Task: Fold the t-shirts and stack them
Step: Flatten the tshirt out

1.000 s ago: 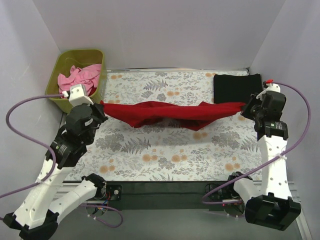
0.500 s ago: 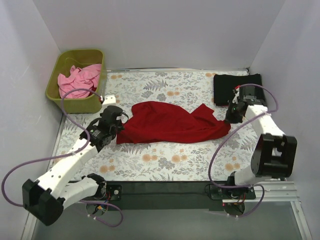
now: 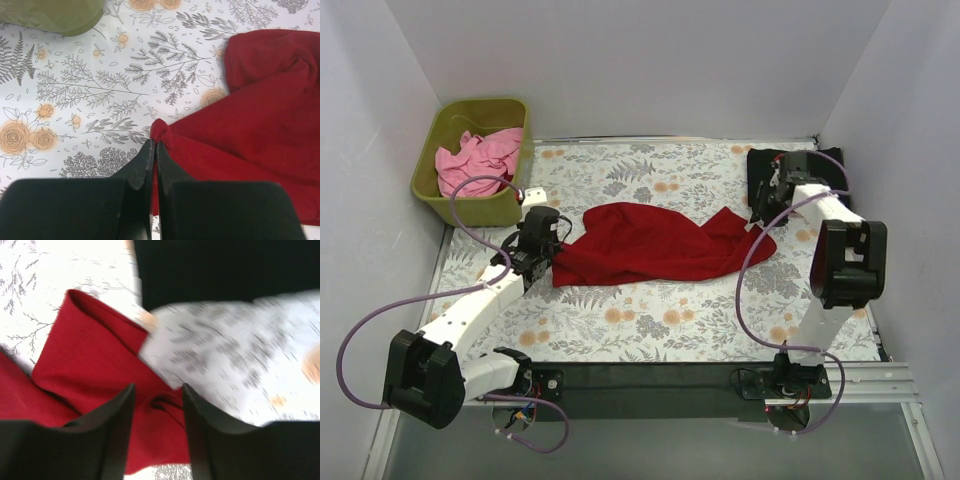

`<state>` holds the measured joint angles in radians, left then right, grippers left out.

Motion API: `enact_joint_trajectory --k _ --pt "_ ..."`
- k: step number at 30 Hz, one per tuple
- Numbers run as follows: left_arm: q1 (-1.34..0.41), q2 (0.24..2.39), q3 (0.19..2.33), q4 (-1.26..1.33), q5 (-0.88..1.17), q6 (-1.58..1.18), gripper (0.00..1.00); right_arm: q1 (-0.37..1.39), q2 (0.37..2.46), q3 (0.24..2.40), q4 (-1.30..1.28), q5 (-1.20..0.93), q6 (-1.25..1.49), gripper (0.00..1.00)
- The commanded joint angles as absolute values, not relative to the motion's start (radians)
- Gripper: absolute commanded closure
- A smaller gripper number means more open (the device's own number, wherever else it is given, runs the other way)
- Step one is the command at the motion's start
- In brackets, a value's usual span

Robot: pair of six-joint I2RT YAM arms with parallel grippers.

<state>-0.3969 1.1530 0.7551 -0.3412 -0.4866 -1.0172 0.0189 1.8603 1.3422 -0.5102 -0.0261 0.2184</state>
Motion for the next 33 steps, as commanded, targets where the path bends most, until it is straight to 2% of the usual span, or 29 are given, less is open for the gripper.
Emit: enact_joint_trajectory --k 1,3,8,12,26,33 --pt "-0.373 1.112 0.727 -0.288 -0.476 -1.026 1.0 -0.093 1.656 1.191 -0.391 -0.096 0.277 0.55" --pt "-0.367 1.103 0.713 -0.288 -0.46 -1.034 1.0 -0.147 1.558 1.1 -0.324 -0.179 0.32 0.47" --pt "-0.365 1.095 0.71 -0.287 -0.44 -1.037 1.0 -0.224 1.448 0.85 -0.194 -0.299 0.376 0.47" --pt "-0.364 1.082 0.704 -0.285 -0.437 -1.037 1.0 -0.27 1.421 0.741 -0.091 -0.363 0.406 0.49" --pt "-0.364 1.074 0.701 -0.285 -0.431 -1.035 1.0 -0.284 1.447 0.672 -0.009 -0.46 0.408 0.51" --pt "-0.364 1.072 0.701 -0.285 -0.428 -1.034 1.0 -0.284 1.463 0.661 -0.009 -0.407 0.4 0.51"
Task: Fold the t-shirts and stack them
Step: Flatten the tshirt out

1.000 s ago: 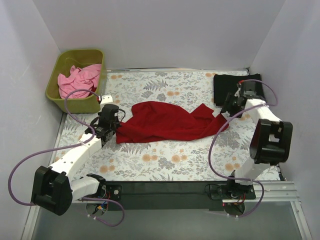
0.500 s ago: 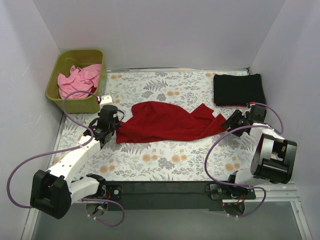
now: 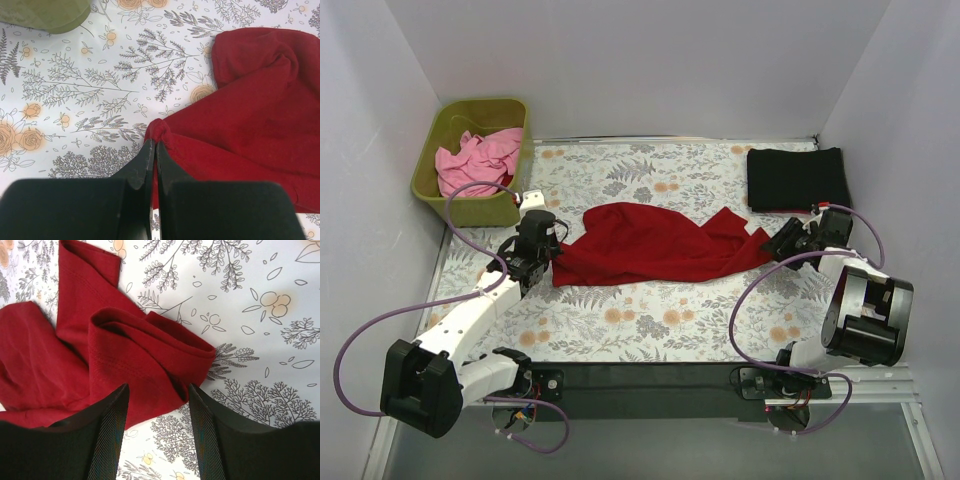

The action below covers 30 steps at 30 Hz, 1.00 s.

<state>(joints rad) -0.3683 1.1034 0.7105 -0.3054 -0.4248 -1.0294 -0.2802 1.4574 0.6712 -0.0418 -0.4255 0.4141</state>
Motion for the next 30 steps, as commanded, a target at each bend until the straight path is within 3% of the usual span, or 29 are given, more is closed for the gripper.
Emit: enact_joint_trajectory --k 1,8,11,15,18,26,30 --pt "-0.364 1.075 0.701 -0.285 -0.428 -1.034 1.0 -0.284 1.468 0.66 0.009 -0.403 0.396 0.51" --pt "-0.362 1.075 0.701 -0.285 -0.426 -1.032 1.0 -0.284 1.493 0.657 0.066 -0.457 0.405 0.56" --pt "-0.364 1.077 0.703 -0.285 -0.428 -1.029 1.0 -0.284 1.483 0.65 0.067 -0.468 0.41 0.66" --pt "-0.362 1.077 0.703 -0.285 -0.43 -1.031 1.0 -0.284 1.413 0.637 0.057 -0.471 0.419 0.9" --pt "-0.364 1.075 0.712 -0.288 -0.426 -1.029 1.0 -0.284 1.333 0.64 0.017 -0.462 0.442 0.99" --pt "-0.354 1.074 0.89 -0.396 -0.442 -1.032 1.0 -0.284 1.21 0.787 -0.181 -0.437 0.451 0.99" --pt "-0.356 1.054 0.901 -0.425 -0.39 -1.075 1.0 -0.284 1.215 0.752 -0.209 -0.456 0.446 0.95"
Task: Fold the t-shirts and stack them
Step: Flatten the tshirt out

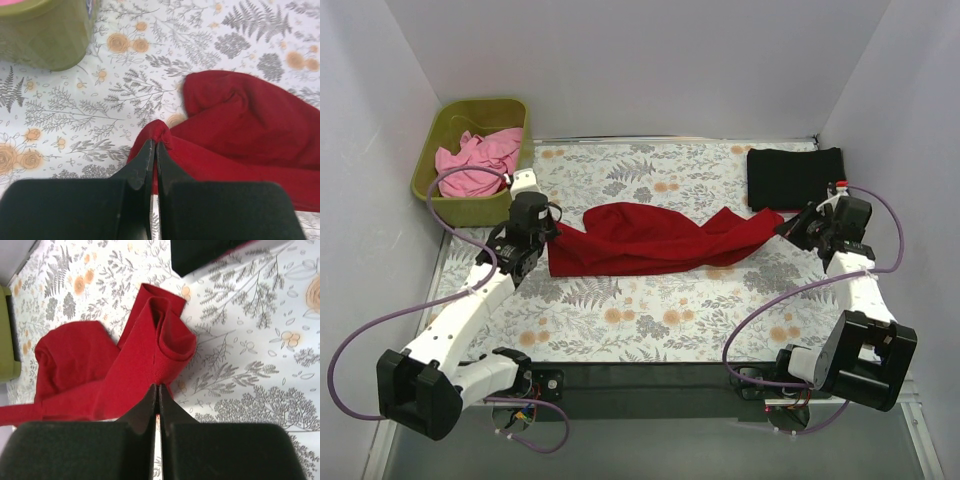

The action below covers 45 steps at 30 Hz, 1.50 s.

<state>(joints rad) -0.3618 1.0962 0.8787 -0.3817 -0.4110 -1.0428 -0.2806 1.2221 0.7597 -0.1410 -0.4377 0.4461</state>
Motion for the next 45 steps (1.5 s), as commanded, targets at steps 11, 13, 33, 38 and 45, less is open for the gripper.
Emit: enact_joint_trajectory --k 11,13,33,38,45 --pt "-0.354 0.988 0.658 -0.33 -0.276 -1.127 1.0 -0.282 1.302 0.632 -0.144 -0.454 0.42 0.93" --pt "-0.354 0.999 0.655 -0.321 -0.276 -1.124 1.0 -0.282 1.325 0.63 -0.137 -0.453 0.423 0.92" --pt "-0.353 0.977 0.644 -0.325 -0.291 -1.114 1.0 -0.267 1.282 0.71 -0.187 -0.509 0.477 0.73" --pt "-0.354 0.969 0.643 -0.325 -0.296 -1.114 1.0 -0.259 1.266 0.729 -0.23 -0.503 0.472 0.73" --pt "-0.351 0.965 0.641 -0.327 -0.295 -1.111 1.0 -0.252 1.256 0.723 -0.25 -0.454 0.459 0.72"
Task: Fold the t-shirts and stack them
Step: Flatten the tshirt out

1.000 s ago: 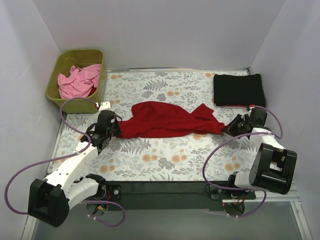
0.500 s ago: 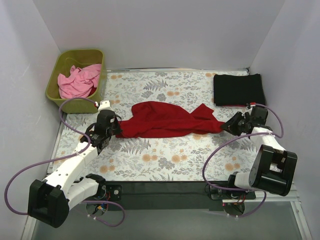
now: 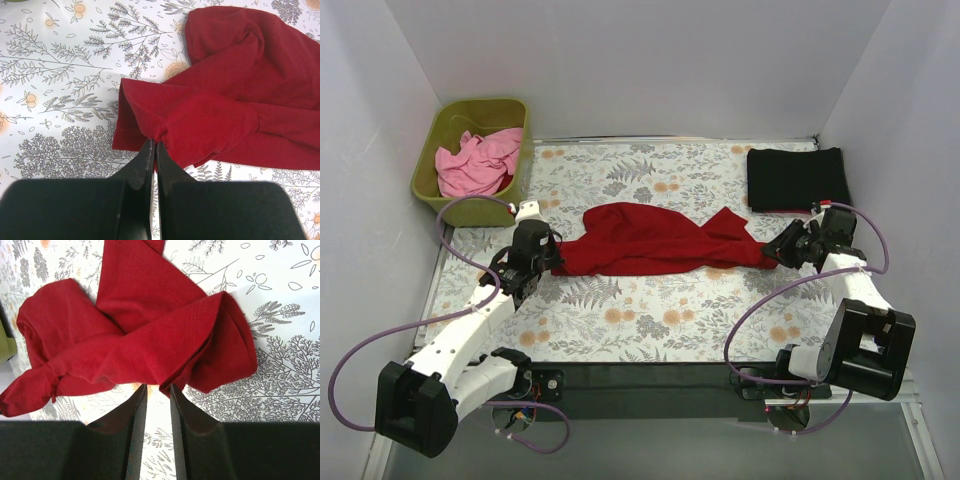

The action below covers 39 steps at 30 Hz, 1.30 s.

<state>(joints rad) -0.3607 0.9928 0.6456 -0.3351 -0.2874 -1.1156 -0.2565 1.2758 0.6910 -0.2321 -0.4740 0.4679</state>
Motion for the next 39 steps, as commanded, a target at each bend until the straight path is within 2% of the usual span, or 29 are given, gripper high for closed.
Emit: enact_joint_trajectory --k 1,20,24,39 --pt "-0.353 0.965 0.64 -0.327 -0.293 -1.114 1.0 -0.252 1.262 0.718 -0.249 -0.448 0.457 0.72" --pt "-0.353 0.963 0.64 -0.328 -0.296 -1.114 1.0 -0.252 1.397 0.652 -0.115 -0.411 0.469 0.72" --pt "-0.353 0.962 0.638 -0.33 -0.298 -1.114 1.0 -0.253 1.378 0.627 -0.12 -0.405 0.469 0.64" --pt "-0.353 0.953 0.637 -0.33 -0.296 -1.112 1.0 -0.252 1.336 0.591 -0.126 -0.328 0.482 0.64"
